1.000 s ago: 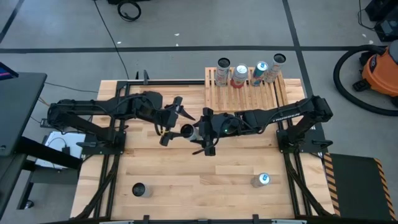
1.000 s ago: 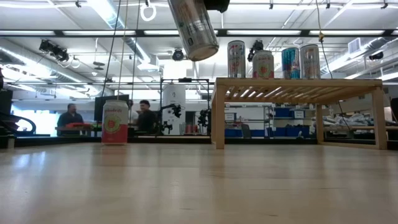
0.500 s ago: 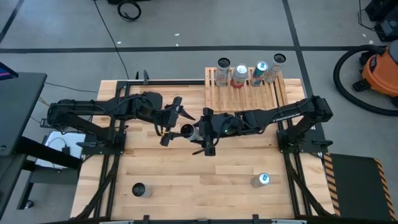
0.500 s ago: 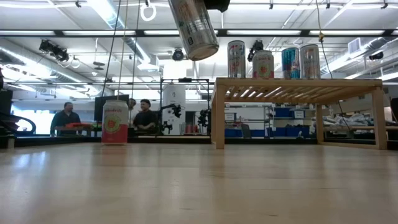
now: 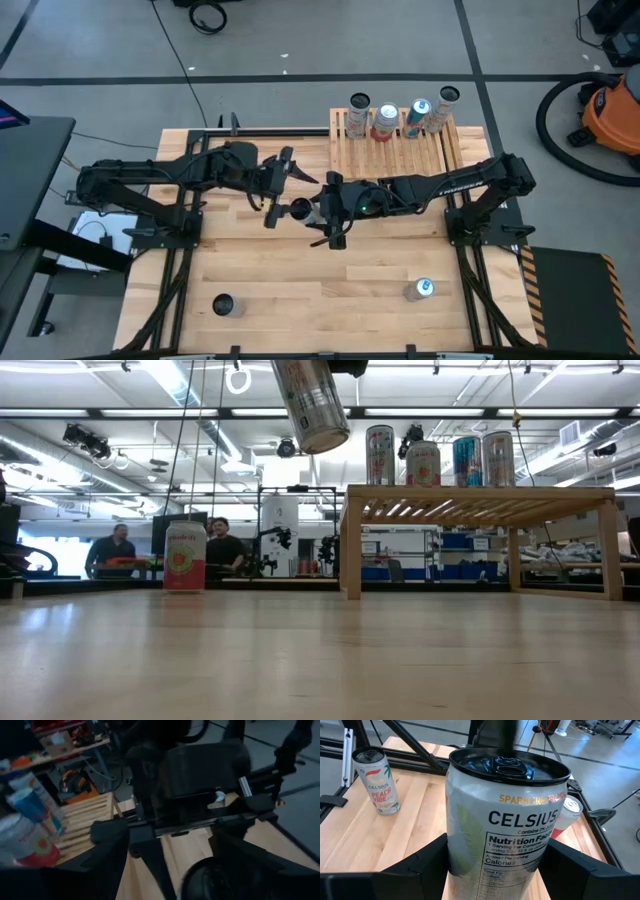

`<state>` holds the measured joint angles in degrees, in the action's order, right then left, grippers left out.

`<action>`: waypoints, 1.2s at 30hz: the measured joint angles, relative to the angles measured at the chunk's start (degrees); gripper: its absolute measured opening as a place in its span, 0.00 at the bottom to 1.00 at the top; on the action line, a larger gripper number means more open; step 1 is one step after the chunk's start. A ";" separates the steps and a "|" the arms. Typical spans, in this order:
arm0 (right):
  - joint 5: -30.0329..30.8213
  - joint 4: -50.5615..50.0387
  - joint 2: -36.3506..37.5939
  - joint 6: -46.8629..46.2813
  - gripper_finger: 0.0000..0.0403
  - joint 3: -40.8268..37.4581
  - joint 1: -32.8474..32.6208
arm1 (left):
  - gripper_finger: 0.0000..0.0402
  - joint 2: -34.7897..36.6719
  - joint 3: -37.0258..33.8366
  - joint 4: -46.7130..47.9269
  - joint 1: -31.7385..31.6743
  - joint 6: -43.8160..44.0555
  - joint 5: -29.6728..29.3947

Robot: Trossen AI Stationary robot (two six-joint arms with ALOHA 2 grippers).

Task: Place canned beverage on shelf
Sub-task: Put the top white-yellow soda can on the shelf aligned with the other white-yellow soda can

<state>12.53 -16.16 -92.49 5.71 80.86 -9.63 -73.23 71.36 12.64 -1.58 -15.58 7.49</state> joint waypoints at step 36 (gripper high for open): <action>15.87 -20.88 16.86 -10.10 0.66 0.00 -1.92 | 0.75 0.00 0.03 -1.93 -0.99 5.48 0.12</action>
<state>28.40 -37.04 -75.63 -4.39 80.86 -11.55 -73.23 71.40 10.71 -2.57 -10.10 7.62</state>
